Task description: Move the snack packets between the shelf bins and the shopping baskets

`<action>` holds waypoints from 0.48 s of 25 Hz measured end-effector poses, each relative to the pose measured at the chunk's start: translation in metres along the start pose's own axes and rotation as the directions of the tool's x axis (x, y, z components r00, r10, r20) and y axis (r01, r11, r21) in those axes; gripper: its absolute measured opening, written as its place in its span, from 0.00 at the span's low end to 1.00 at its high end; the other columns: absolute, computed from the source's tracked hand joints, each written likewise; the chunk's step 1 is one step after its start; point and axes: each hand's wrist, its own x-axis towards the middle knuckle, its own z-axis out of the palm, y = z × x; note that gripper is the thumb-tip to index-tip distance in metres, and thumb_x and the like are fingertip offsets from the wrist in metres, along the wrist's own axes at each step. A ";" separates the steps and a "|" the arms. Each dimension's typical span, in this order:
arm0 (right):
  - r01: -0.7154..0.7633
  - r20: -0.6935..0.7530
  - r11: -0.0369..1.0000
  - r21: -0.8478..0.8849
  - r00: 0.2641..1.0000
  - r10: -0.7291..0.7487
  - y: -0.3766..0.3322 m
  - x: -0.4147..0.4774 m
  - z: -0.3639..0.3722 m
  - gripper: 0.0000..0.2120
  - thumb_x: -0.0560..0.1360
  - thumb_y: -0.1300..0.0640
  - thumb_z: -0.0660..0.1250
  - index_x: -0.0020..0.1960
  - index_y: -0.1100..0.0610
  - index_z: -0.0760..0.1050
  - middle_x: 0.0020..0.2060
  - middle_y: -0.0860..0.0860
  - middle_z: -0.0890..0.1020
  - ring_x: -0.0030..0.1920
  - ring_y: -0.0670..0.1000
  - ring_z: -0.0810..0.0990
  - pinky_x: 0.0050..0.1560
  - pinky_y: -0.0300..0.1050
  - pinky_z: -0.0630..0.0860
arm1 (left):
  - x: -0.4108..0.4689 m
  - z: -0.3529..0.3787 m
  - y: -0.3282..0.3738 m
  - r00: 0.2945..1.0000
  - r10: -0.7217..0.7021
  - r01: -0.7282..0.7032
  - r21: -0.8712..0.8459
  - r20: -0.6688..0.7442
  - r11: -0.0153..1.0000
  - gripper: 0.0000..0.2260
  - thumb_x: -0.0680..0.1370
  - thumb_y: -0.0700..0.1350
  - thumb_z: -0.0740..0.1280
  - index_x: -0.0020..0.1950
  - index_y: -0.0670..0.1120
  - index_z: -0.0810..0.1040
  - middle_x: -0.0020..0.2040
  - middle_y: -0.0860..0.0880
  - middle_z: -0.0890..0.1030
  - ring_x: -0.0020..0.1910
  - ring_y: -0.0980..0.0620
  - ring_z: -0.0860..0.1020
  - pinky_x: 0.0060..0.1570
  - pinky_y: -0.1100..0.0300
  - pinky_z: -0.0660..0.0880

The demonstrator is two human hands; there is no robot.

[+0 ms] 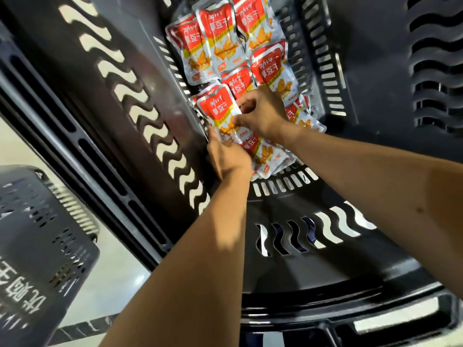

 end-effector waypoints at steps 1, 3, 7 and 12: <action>-0.009 -0.018 1.000 0.012 1.000 0.009 0.001 -0.001 0.003 0.12 0.66 0.56 0.77 0.48 0.56 0.80 0.41 0.48 0.82 0.43 0.48 0.80 0.48 0.45 0.80 | -0.001 0.000 0.001 1.000 0.003 -0.002 -0.036 0.015 0.999 0.21 0.81 0.35 0.53 0.73 0.46 0.66 0.63 0.44 0.75 0.60 0.46 0.75 0.53 0.63 0.72; 0.003 -0.038 1.000 0.025 0.999 -0.002 0.001 -0.002 0.008 0.09 0.66 0.57 0.77 0.44 0.55 0.80 0.39 0.48 0.83 0.42 0.49 0.82 0.48 0.51 0.80 | -0.004 -0.005 0.007 0.997 -0.058 0.065 -0.151 0.051 0.986 0.21 0.82 0.36 0.53 0.74 0.47 0.64 0.58 0.48 0.73 0.54 0.52 0.75 0.44 0.70 0.74; 0.030 -0.069 0.998 -0.061 0.997 -0.034 -0.004 -0.002 0.007 0.15 0.67 0.52 0.76 0.52 0.54 0.79 0.47 0.49 0.83 0.45 0.49 0.81 0.49 0.47 0.79 | -0.004 -0.004 0.005 0.998 -0.050 0.055 -0.227 0.031 0.972 0.21 0.83 0.39 0.54 0.75 0.51 0.62 0.59 0.52 0.72 0.57 0.54 0.74 0.51 0.65 0.71; 0.047 -0.137 0.985 -0.164 0.988 -0.070 -0.003 -0.027 -0.009 0.18 0.74 0.49 0.69 0.62 0.53 0.74 0.54 0.51 0.81 0.52 0.52 0.79 0.52 0.48 0.76 | -0.026 -0.023 -0.004 0.992 0.118 -0.121 0.078 0.039 0.990 0.21 0.81 0.39 0.55 0.74 0.50 0.65 0.64 0.50 0.75 0.61 0.52 0.73 0.52 0.70 0.66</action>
